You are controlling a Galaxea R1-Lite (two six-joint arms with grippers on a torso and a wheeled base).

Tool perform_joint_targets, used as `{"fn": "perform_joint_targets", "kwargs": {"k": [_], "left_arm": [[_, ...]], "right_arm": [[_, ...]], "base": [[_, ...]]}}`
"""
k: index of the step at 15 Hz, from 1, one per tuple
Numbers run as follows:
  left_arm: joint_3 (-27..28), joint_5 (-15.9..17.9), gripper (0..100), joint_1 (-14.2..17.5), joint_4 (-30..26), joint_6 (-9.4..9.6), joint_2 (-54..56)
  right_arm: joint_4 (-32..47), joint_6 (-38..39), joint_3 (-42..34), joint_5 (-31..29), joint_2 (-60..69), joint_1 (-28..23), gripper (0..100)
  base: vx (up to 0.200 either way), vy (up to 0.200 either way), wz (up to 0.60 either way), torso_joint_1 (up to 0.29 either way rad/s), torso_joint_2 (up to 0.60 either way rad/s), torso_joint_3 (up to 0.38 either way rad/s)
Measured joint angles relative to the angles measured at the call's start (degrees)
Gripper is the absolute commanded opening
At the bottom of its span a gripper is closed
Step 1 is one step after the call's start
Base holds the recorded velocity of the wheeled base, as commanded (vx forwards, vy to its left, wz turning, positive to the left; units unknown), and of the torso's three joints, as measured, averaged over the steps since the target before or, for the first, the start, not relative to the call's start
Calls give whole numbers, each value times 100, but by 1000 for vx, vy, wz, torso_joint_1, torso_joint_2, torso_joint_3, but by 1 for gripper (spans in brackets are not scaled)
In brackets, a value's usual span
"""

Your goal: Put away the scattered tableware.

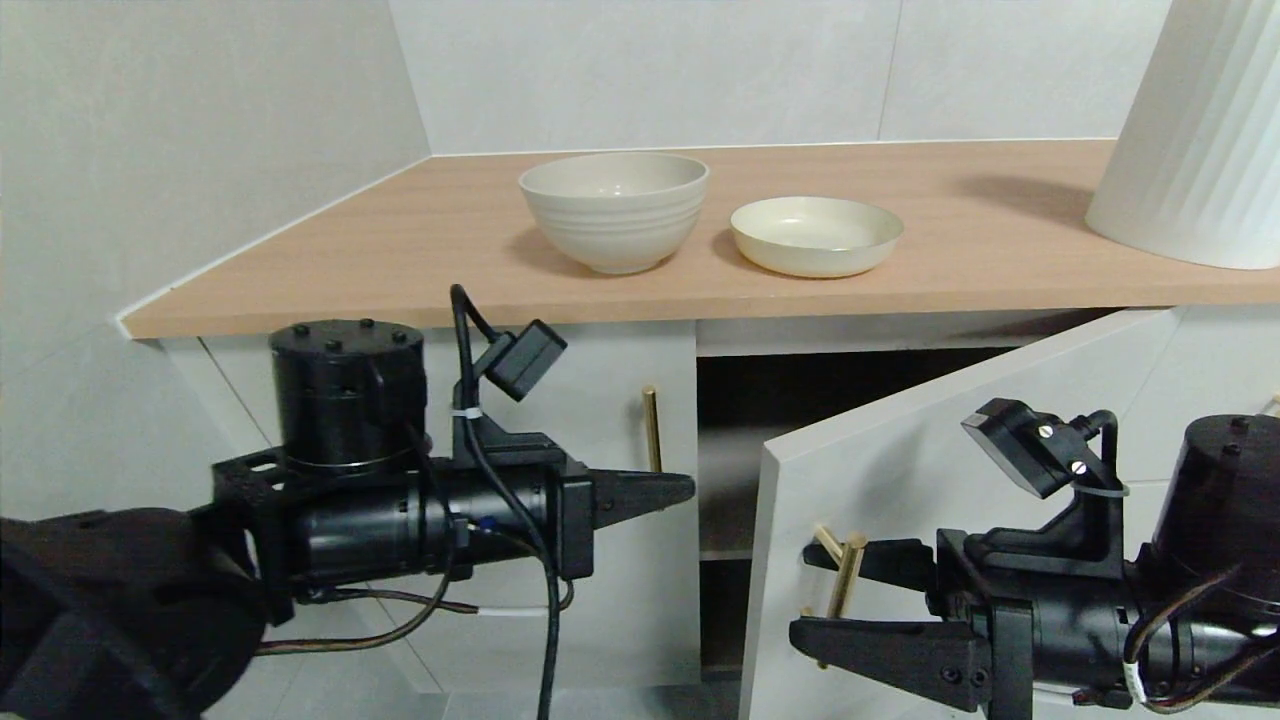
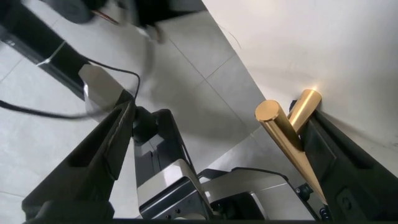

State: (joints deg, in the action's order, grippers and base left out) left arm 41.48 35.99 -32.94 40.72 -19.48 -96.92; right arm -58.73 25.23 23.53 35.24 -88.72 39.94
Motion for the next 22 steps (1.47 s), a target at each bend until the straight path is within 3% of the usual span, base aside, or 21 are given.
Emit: {"fn": "perform_joint_targets", "kwargs": {"k": [4, 7, 17, 18, 22], "left_arm": [[-317, -460, 0, -258, 2404, -33, -1161], [-356, -1190, 0, -512, 3644, -44, -1976], [-325, -1257, 0, -678, 3945, -123, -2420], [-325, -1253, 0, -678, 3938, -149, -2411], [-295, -1204, 0, -683, 3896, -250, -2315]], "right_arm": [[-16, -11, -35, -27, 2, -6, 100], [-13, -63, -68, -21, 38, -57, 100], [268, -859, -269, -117, 91, -563, 100], [336, -972, -274, -251, 107, -568, 100], [1284, -1512, -252, -1915, 424, -447, 100]], "base": [[0, 0, 0, 0, 0, 0], [0, 0, 0, 0, 0, 0], [0, 0, 0, 0, 0, 0], [0, 0, 0, 0, 0, 0], [0, 0, 0, 0, 0, 0]]}}
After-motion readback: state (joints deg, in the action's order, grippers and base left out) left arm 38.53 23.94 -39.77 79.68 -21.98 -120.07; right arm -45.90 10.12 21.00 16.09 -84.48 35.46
